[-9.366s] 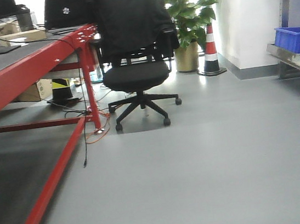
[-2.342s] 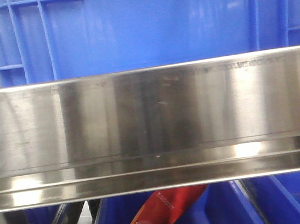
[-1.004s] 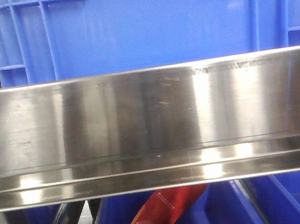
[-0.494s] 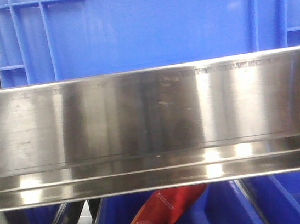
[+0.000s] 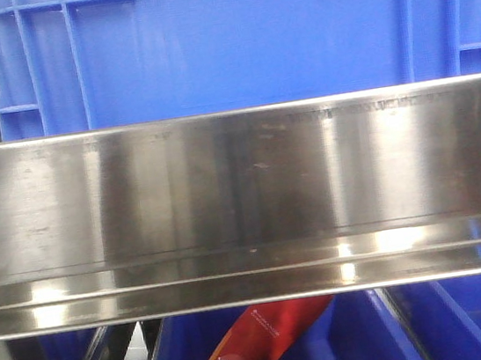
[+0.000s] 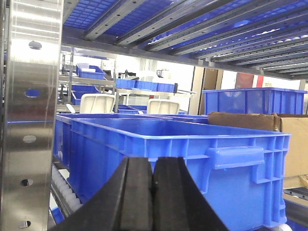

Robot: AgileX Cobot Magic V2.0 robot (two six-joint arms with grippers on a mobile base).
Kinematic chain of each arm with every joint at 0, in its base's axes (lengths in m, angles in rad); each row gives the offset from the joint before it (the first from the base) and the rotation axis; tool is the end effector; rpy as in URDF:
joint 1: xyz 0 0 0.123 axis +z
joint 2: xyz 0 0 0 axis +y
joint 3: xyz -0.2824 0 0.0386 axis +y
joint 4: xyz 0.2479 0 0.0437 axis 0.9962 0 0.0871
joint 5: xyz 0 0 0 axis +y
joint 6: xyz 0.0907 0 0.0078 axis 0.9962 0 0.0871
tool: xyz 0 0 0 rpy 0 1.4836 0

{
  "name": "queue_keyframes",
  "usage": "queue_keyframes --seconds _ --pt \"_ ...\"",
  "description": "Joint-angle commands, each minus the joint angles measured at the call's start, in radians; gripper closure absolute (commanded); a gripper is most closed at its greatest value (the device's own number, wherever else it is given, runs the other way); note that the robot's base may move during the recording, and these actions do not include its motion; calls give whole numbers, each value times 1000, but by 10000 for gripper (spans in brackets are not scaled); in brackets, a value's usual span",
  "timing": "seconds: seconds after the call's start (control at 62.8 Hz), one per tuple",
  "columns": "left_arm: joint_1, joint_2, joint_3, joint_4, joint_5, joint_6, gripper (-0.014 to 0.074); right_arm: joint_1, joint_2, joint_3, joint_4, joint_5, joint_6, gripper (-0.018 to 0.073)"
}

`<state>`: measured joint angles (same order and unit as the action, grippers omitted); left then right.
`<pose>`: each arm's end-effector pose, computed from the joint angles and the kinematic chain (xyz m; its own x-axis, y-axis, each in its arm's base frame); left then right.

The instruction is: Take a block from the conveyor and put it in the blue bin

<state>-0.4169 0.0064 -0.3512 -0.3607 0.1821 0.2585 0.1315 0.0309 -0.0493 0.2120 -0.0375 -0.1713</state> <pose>0.0197 -0.0152 0.3117 0.1907 -0.1899 -0.9631 0.4812 0.8732 -0.0769 0.0557 0.0067 0.2313 0.1354 0.0588 -0.9890 -0.1290 0.9908 0.0413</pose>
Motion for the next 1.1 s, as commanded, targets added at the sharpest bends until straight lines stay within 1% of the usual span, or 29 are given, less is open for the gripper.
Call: queue_keyframes --seconds 0.0,0.064,0.127,0.223,0.35,0.414,0.478,0.621,0.781,1.083 --pt "4 -6 2 -1 -15 -5 708 -43 -31 49 -6 -31 6 721" --pt "4 -6 2 -1 -15 -5 708 -51 -31 49 -6 -29 6 721" --pt "4 -6 2 -1 -15 -5 708 -51 -31 49 -6 54 6 721" --pt "4 -6 2 -1 -15 -5 708 -51 -31 49 -8 91 17 721" --pt "4 -6 2 -1 -15 -5 708 -51 -31 49 -54 77 17 721" --pt "4 -6 2 -1 -15 -5 708 -51 -31 49 -60 68 17 721" --pt "4 -6 2 -1 -15 -5 708 -51 -31 49 -69 60 33 721" --pt "4 -6 2 -1 -15 -5 708 -51 -31 49 -132 25 59 721" --pt "4 -6 2 -1 -15 -5 708 -51 -31 49 -142 -6 69 721" --pt "4 -6 2 -1 -15 -5 708 -51 -31 49 -142 -6 69 721"
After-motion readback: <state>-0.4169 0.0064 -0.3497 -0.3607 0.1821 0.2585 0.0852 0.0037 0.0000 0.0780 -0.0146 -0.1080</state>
